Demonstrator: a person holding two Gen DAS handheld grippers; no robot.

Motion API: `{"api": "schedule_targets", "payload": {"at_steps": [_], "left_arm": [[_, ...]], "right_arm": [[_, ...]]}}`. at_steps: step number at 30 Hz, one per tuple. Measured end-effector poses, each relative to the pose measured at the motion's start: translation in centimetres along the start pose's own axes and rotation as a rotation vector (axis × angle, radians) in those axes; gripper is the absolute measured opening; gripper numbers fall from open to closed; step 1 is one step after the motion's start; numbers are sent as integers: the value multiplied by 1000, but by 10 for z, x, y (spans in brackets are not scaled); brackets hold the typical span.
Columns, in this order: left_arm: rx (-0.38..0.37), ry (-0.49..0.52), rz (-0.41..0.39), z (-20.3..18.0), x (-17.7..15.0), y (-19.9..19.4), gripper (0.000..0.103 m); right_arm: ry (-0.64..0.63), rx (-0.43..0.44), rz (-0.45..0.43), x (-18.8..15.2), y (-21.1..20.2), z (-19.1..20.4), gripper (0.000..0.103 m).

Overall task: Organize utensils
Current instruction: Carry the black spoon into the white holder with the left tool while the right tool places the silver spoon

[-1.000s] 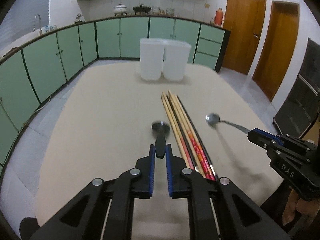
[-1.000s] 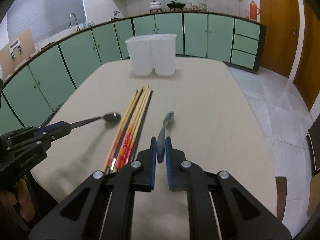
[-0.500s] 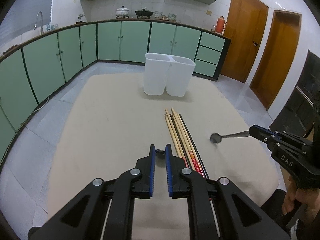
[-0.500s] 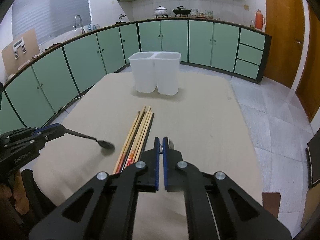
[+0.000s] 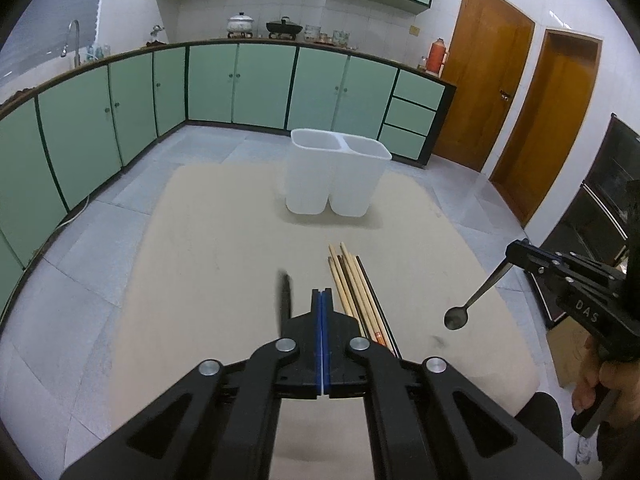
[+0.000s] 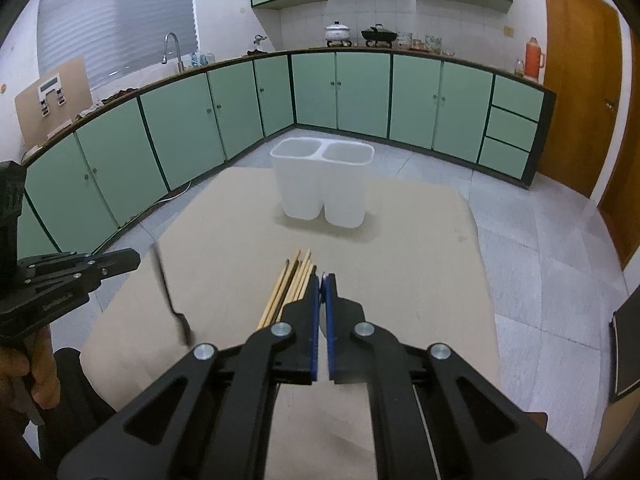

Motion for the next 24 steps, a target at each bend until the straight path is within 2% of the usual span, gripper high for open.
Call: {"api": "schedule_targets", "payload": {"at_steps": [8,11,12,14,15,16,20,24], "left_arm": [[23,-21,-15,13,3,-1,0],[52,-59,33,36,2,21,0],[61,-66,51,43,1,30,4],[73,-70,96,55,-4,50,17],[80,-80,131,62,-7,64,35],[89,-97,152,68,-10,76,46],[98,-128,216,79,-12,110,46],[120,-76,278,71,-15,140,45]], "right_arm": [[-3,6,0,0,3,0,2],[2,8,1,0,4,-2,2],[2,9,-1,0,3,-3,2],[2,10,-5,1,4,-4,2],[5,12,-7,1,4,-5,2],[7,12,-7,1,5,-6,2],[18,13,2,-3,11,-13,2],[28,13,18,-7,19,-20,2]]}}
Point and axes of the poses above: each gripper's, at about its wrist camera, not at the fingertips, and y roughly the way its jaws point, z to its left, x to its top, the point moved 5 cm from there along y, roughly the way its jaws point, and after that the axes turned 9 degrees about -z, right-handed, at the moved point
